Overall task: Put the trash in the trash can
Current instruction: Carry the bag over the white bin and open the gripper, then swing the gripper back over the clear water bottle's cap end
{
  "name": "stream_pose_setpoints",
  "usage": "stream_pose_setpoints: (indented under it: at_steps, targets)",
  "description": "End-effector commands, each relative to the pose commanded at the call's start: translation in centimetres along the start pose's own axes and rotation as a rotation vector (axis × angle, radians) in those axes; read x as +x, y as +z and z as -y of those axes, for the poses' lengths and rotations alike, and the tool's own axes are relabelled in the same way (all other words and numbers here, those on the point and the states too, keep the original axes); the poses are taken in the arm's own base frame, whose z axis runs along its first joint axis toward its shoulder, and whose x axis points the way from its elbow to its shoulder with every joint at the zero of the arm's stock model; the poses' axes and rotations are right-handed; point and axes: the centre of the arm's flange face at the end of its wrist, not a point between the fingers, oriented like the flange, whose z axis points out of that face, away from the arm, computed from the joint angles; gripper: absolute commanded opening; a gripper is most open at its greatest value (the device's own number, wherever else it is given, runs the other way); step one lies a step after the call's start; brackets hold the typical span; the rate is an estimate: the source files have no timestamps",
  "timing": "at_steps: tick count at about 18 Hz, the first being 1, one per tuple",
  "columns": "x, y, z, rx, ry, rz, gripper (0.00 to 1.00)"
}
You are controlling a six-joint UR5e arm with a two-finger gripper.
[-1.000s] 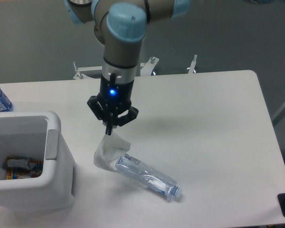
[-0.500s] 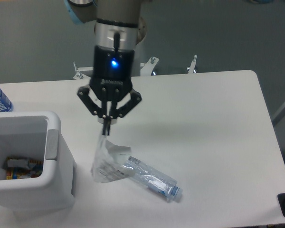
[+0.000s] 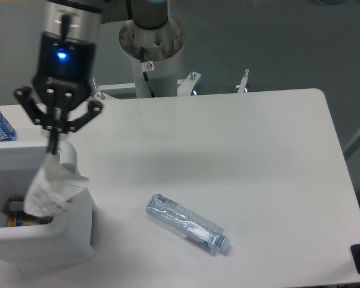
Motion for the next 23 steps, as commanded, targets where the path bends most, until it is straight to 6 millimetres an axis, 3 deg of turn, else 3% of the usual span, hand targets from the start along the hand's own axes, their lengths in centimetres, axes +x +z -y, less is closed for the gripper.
stream_pose_setpoints:
  at_steps: [1, 2, 3, 5, 6, 11, 12, 16, 20, 23]
  targets:
    - [0.5, 0.3, -0.1, -0.007, 0.002, -0.006, 0.00]
    - [0.9, 0.5, -0.4, -0.011, 0.008, -0.013, 0.10]
    - [1.2, 0.8, -0.6, -0.018, 0.020, -0.018, 0.48]
    - [1.5, 0.6, -0.5, -0.014, 0.018, -0.018, 0.94]
    - [1.5, 0.5, -0.3, -0.010, 0.015, -0.018, 1.00]
    - [1.5, -0.2, 0.0, 0.002, -0.010, -0.011, 1.00]
    - [0.2, -0.3, 0.4, 0.009, -0.055, 0.007, 1.00]
    - [-13.6, -1.3, 1.4, 0.039, -0.329, 0.153, 1.00]
    - [-25.9, -2.5, -0.3, 0.036, -0.534, 0.335, 1.00]
    - [-31.4, -2.5, -2.2, 0.006, -0.620, 0.454, 1.00]
